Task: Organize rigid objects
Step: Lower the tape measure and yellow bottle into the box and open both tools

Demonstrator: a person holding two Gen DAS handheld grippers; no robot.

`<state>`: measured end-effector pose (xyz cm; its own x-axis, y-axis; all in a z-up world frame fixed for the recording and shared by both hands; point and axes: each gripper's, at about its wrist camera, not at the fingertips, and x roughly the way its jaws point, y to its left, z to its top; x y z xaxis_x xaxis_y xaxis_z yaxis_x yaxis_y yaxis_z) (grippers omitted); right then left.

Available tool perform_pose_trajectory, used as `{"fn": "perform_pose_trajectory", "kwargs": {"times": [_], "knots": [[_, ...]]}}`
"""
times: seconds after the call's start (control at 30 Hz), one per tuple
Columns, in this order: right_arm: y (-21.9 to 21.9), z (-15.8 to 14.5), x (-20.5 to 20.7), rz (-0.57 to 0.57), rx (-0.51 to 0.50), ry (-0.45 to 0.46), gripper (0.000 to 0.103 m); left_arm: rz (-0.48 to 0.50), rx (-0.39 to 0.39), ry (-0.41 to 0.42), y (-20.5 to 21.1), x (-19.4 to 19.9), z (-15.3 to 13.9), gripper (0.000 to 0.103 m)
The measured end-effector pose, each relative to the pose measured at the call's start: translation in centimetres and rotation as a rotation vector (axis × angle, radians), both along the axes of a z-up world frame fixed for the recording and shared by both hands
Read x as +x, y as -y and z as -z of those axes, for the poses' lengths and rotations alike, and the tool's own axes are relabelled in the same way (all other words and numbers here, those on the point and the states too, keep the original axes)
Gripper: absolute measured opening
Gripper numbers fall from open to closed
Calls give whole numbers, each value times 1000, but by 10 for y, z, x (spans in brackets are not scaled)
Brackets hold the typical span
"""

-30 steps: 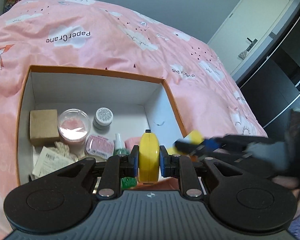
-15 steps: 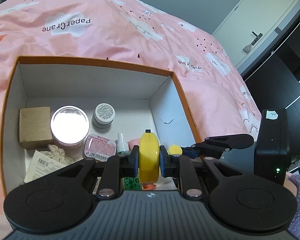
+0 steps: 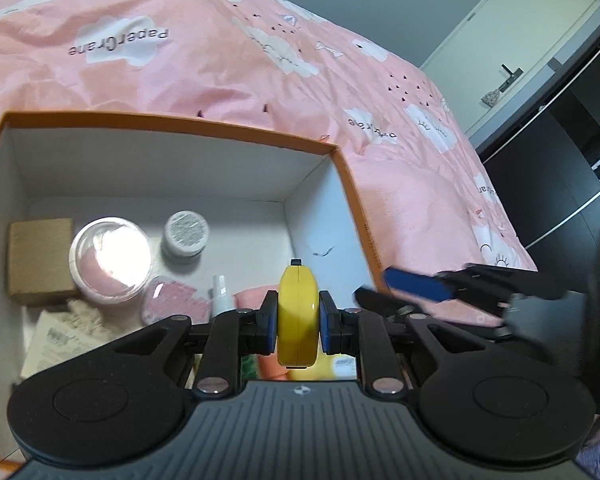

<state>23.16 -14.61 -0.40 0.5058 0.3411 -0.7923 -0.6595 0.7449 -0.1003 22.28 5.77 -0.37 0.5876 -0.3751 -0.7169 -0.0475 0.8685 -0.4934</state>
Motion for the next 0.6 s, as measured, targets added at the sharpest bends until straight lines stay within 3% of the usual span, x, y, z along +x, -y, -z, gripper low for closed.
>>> {"fn": "perform_pose_trajectory", "kwargs": {"times": [0.03, 0.17, 0.33, 0.6], "knots": [[8, -7, 0, 44, 45, 10, 39, 8, 1, 2, 4, 4, 1, 22], [29, -22, -4, 210, 102, 143, 41, 33, -20, -17, 20, 23, 10, 22], [38, -8, 8, 285, 111, 65, 41, 31, -47, -72, 33, 43, 37, 22], [36, 6, 10, 297, 61, 60, 43, 57, -76, -150, 42, 61, 66, 22]]}}
